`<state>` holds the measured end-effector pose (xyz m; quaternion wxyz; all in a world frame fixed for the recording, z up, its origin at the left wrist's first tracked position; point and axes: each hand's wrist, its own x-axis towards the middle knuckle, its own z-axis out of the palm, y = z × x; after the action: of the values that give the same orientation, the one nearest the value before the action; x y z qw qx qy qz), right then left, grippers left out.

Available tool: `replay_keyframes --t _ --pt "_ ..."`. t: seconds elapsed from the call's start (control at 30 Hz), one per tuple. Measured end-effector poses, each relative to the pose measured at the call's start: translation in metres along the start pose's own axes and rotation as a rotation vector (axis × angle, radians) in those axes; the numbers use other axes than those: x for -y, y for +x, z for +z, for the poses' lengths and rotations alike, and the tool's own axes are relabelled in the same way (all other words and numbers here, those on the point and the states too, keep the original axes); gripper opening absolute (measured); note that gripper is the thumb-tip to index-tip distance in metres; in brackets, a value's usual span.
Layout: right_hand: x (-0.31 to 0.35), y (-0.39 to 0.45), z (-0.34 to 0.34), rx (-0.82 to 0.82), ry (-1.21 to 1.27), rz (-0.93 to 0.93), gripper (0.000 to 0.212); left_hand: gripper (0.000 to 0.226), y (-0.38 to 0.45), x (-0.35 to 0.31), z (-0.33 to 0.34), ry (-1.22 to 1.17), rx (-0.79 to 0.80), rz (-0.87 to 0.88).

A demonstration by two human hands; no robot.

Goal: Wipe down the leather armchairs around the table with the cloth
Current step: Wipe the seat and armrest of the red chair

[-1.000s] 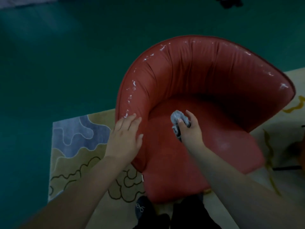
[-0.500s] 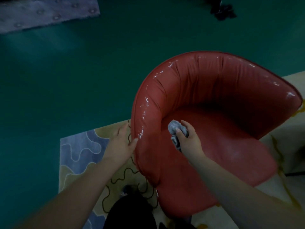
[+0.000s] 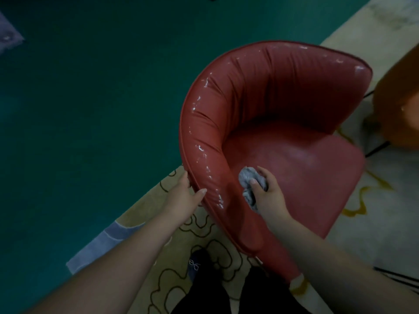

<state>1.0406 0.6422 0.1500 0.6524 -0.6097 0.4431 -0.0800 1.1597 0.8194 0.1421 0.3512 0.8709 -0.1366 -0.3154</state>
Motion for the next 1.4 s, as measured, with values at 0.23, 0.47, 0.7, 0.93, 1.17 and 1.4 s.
replay_keyframes --t 0.23,0.47,0.7,0.93,1.17,1.4 --pt "-0.053 -0.028 0.019 0.066 -0.4 -0.282 0.05 0.084 0.031 0.011 0.005 -0.02 -0.005 -0.016" --pt "-0.07 -0.024 0.049 -0.073 -0.665 -0.556 0.056 0.067 0.037 0.016 0.006 -0.197 0.04 -0.062" --pt "-0.039 0.017 0.083 -0.023 -0.688 -0.631 0.056 0.047 0.049 0.007 -0.009 -0.249 -0.038 -0.088" --pt "-0.067 -0.013 0.053 -0.006 -0.718 -0.652 0.061 0.072 0.053 0.008 -0.016 -0.32 0.05 -0.136" --pt "-0.003 0.068 0.111 0.032 -0.773 -0.686 0.047 0.054 0.059 0.015 -0.01 -0.457 0.025 -0.208" --pt "-0.029 0.06 0.075 0.139 -0.719 -0.781 0.05 0.079 0.05 0.012 -0.011 -0.366 0.12 -0.091"
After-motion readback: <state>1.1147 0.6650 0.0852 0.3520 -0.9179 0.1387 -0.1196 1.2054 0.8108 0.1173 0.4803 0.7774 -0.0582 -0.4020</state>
